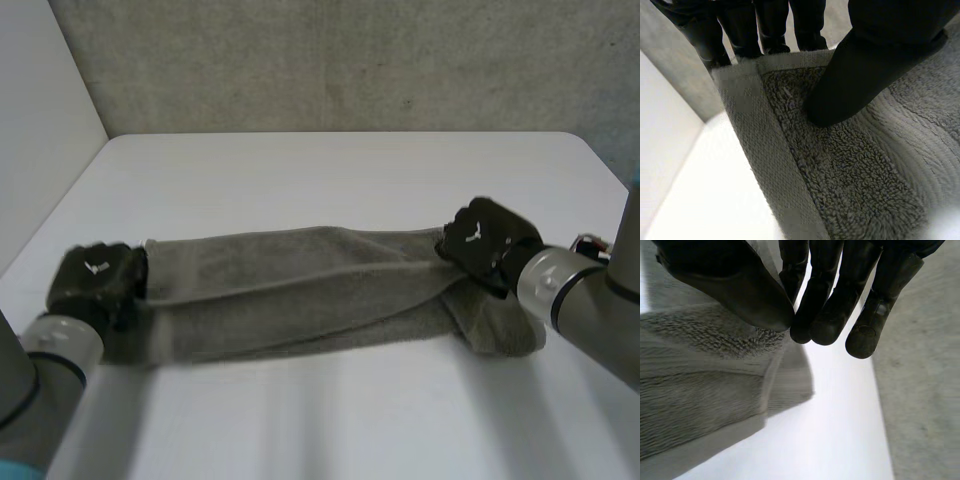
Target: Fold the laundry
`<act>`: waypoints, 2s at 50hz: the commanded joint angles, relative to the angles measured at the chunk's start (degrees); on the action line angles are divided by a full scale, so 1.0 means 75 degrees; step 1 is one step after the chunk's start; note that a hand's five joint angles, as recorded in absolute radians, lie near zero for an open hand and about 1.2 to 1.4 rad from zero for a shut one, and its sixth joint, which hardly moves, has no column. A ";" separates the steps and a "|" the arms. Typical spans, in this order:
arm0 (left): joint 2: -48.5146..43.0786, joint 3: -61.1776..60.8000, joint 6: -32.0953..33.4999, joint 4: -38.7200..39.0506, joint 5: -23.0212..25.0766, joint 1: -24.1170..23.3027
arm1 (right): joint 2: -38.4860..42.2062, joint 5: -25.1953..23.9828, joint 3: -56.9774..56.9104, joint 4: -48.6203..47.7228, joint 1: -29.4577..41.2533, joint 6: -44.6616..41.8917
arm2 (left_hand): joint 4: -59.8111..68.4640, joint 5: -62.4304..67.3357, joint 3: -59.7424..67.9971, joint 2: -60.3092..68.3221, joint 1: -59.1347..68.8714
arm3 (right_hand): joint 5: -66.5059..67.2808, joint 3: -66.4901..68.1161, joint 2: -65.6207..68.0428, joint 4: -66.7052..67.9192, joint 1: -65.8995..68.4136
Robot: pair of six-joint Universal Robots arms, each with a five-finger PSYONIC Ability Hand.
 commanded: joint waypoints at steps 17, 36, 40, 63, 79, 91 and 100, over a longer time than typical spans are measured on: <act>-0.3311 0.3593 0.0124 0.1030 0.0014 0.0324 | 0.2496 -0.0049 -0.2505 -0.2340 0.0068 -0.0139 | 0.1380 0.1560 0.1387 0.1383 0.1626 | 0.0067 0.0379 0.0332 0.0411 0.0483; -0.4415 0.4391 0.0171 0.1347 -0.0010 0.0312 | 0.3869 0.0010 -0.3607 -0.2833 0.0209 0.0002 | -0.7924 -0.7744 -0.7918 -0.7922 -0.7678 | -0.9267 -0.8954 -0.9001 -0.8923 -0.8851; -0.4368 0.4391 0.0171 0.1394 -0.0021 0.0324 | 0.3718 0.0173 -0.3666 -0.2880 0.0209 0.0072 | -0.7924 -0.7744 -0.7918 -0.7922 -0.7678 | -0.9267 -0.8954 -0.9001 -0.8923 -0.8851; -0.2434 0.1638 0.0171 0.1405 0.0025 0.0359 | 0.0189 0.0526 -0.0842 -0.0126 -0.1748 0.5850 | -0.7857 -0.7677 -0.7851 -0.7855 -0.7611 | -0.9099 -0.8786 -0.8833 -0.8755 -0.8683; -0.2668 0.1637 0.0206 0.1312 0.0037 0.0324 | 0.0352 -0.1431 0.1256 -0.0898 -0.2826 0.8309 | -0.7588 -0.7408 -0.7582 -0.7585 -0.7342 | -0.6901 -0.6589 -0.6635 -0.6557 -0.6485; -0.2645 0.1590 0.0206 0.1312 0.0037 0.0324 | 0.0856 -0.0846 0.1139 -0.1883 -0.2768 0.8639 | -0.7588 -0.7408 -0.7582 -0.7585 -0.7342 | -0.3077 -0.2764 -0.2811 -0.2733 -0.2661; -0.2669 0.1602 0.0206 0.1335 0.0037 0.0312 | 0.0810 -0.0295 0.0869 -0.2317 -0.3025 0.6922 | -0.7632 -0.7453 -0.7626 -0.7630 -0.7386 | 0.0067 0.0379 0.0332 0.0411 0.0483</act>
